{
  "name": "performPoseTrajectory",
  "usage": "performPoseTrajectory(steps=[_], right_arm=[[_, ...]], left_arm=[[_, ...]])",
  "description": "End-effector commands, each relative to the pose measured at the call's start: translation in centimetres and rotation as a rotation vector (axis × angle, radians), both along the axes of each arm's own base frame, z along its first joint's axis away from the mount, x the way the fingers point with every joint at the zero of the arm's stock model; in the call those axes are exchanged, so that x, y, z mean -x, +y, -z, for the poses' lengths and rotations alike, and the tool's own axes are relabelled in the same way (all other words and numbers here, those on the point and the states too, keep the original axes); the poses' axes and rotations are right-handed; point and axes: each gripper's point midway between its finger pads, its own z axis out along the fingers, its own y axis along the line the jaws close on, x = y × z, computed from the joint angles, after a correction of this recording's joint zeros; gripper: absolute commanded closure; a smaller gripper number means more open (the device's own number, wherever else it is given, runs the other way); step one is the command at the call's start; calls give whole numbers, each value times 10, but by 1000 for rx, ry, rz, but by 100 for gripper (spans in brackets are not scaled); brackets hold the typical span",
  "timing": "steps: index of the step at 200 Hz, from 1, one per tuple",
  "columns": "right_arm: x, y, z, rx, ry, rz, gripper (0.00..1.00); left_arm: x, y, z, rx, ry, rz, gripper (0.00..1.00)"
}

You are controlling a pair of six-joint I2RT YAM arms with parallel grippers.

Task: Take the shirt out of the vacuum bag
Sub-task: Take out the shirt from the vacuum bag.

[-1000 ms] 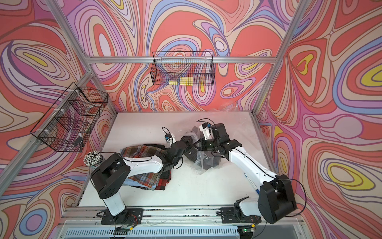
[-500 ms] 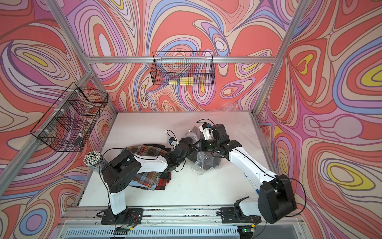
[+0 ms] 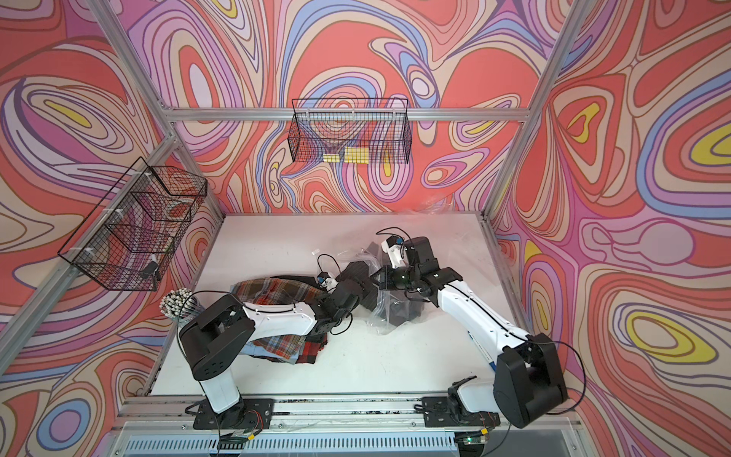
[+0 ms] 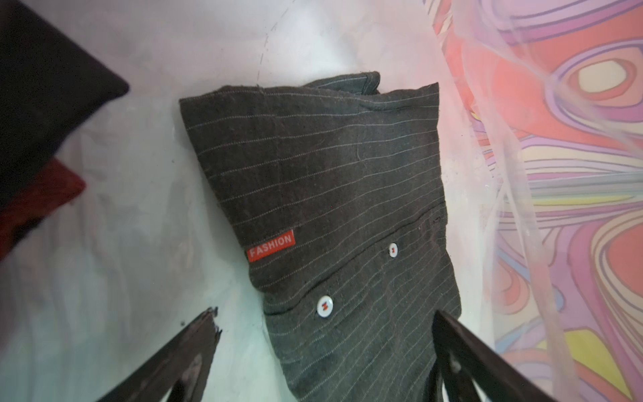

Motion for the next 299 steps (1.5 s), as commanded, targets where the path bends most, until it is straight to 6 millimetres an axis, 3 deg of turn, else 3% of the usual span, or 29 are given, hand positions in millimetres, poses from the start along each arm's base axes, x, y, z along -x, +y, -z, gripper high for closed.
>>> performPoseTrajectory(steps=[1,48,91,134,254,279,299], right_arm=[[-4,5,-9,-15,-29,-17,100],[-4,5,-16,-19,-40,-14,100],[-3,5,-14,-18,-33,-19,100],[-3,5,-15,-14,-39,-19,100],[-9,8,-15,-28,-39,-18,100],[-9,9,-17,-40,-39,-20,100],[-8,9,-22,-46,-47,-20,100]], left_arm=[[8,0,7,12,33,-6,1],[8,-17,43,81,86,12,1],[-8,-45,39,103,3,102,1],[-8,-57,62,121,46,129,1],[12,-105,59,138,-15,327,1],[10,-113,67,139,0,347,17],[8,-114,70,137,12,332,19]])
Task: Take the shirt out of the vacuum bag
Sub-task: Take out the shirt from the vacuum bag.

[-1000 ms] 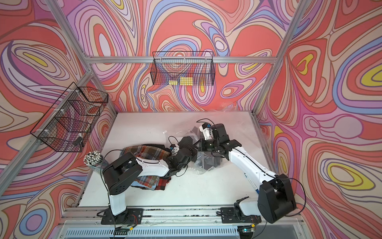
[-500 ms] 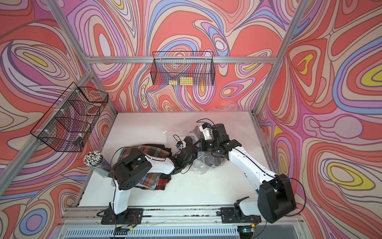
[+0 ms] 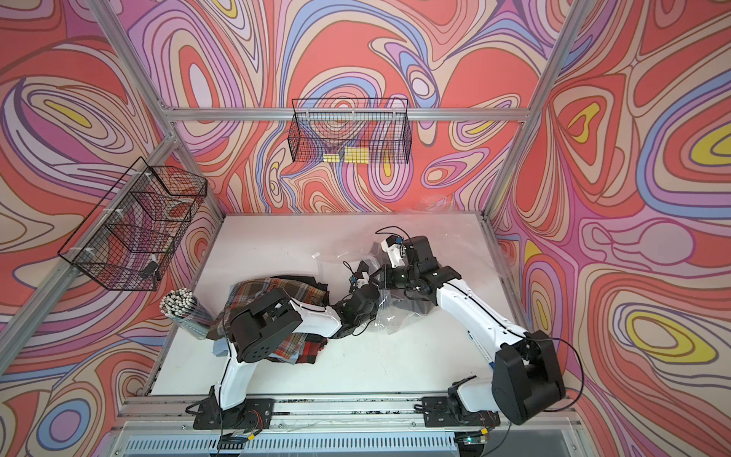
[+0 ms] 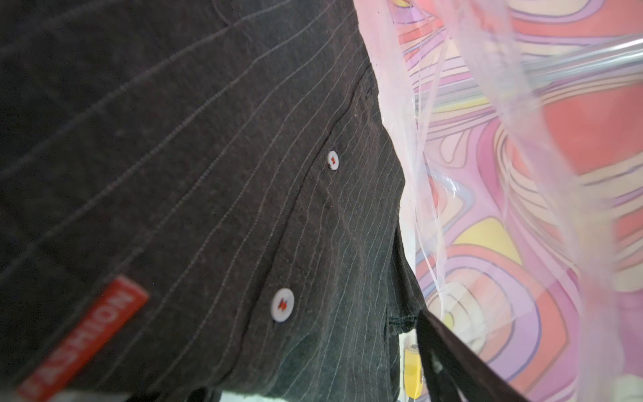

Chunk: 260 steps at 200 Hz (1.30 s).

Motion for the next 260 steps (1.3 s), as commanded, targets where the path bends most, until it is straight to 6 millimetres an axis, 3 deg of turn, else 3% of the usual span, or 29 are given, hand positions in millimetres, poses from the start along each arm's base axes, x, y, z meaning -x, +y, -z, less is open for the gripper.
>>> performPoseTrajectory(steps=[1,29,60,82,109,130,170,184,201,215,230,260], right_arm=[[-4,8,-23,-47,-55,-22,100],[-4,9,-23,-51,-53,-25,100],[-5,11,-26,-63,-57,-28,100],[-6,11,-27,-65,-56,-27,100],[-5,11,-30,-70,-58,-31,100],[-4,12,-33,-76,-59,-33,100],[-2,14,-40,-93,-64,-43,100],[-1,14,-42,-98,-65,-46,100],[0,15,-43,-100,-66,-47,100],[1,14,-44,-100,-67,-47,100],[1,14,-45,-102,-70,-48,100],[3,15,-49,-109,-75,-55,100]], left_arm=[[15,6,48,-121,93,39,18],[14,4,50,-175,117,38,1],[10,12,45,-234,113,3,1],[8,5,49,-228,117,25,1],[5,16,65,-236,180,-20,11],[0,25,63,-300,197,-44,15],[-6,39,65,-404,244,-82,6],[-10,39,68,-390,249,-81,12],[-14,38,77,-343,266,-73,29],[-16,43,84,-337,289,-84,38],[-17,51,84,-389,301,-96,44],[-25,54,76,-454,259,-91,46]])
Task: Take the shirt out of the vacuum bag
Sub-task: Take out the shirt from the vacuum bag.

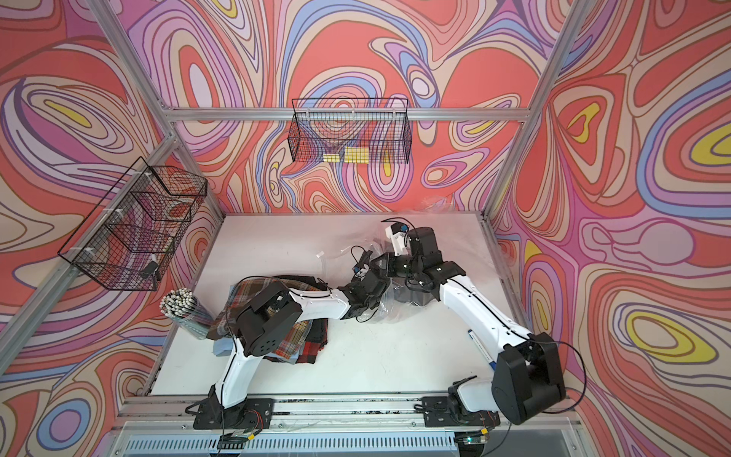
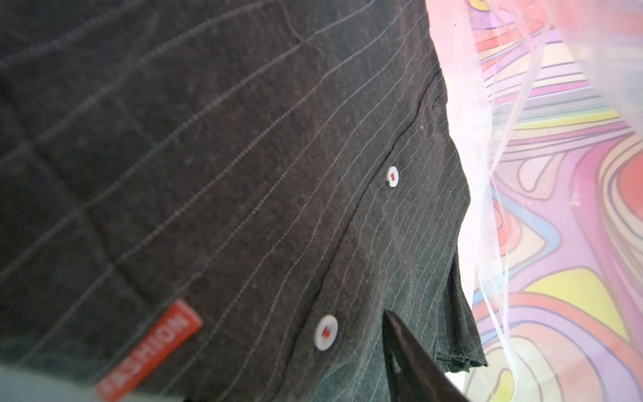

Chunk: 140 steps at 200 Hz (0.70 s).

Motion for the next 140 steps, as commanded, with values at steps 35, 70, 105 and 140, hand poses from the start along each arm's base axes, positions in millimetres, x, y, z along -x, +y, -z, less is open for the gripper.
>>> performPoseTrajectory(steps=[35,70,105,140], right_arm=[[31,22,-15,-67,33,-123,100],[33,21,-16,-66,27,-125,100],[34,21,-17,-69,24,-128,100],[33,17,-16,-47,10,-111,100]], left_arm=[[0,42,63,-243,104,21,63],[-5,46,58,-269,81,38,100],[-6,55,48,-323,65,32,100],[-3,53,9,-385,-40,78,100]])
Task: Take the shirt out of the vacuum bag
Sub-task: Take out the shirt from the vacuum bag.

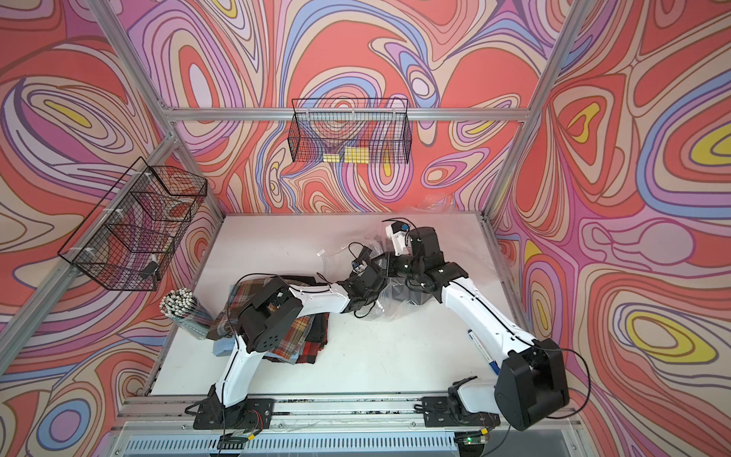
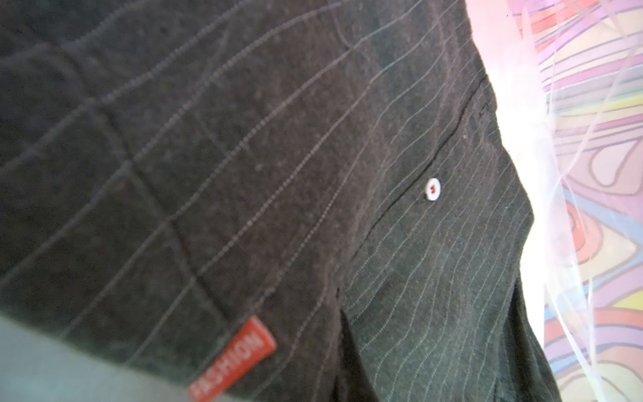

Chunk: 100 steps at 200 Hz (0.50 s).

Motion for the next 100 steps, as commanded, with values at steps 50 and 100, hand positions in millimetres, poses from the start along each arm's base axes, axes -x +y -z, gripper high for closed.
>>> performPoseTrajectory(steps=[50,100], right_arm=[[26,12,0,-6,25,-85,100],[24,13,2,-11,32,-86,100]], left_arm=[[32,46,-99,-359,-265,87,100],[52,77,-142,-429,-371,93,100]])
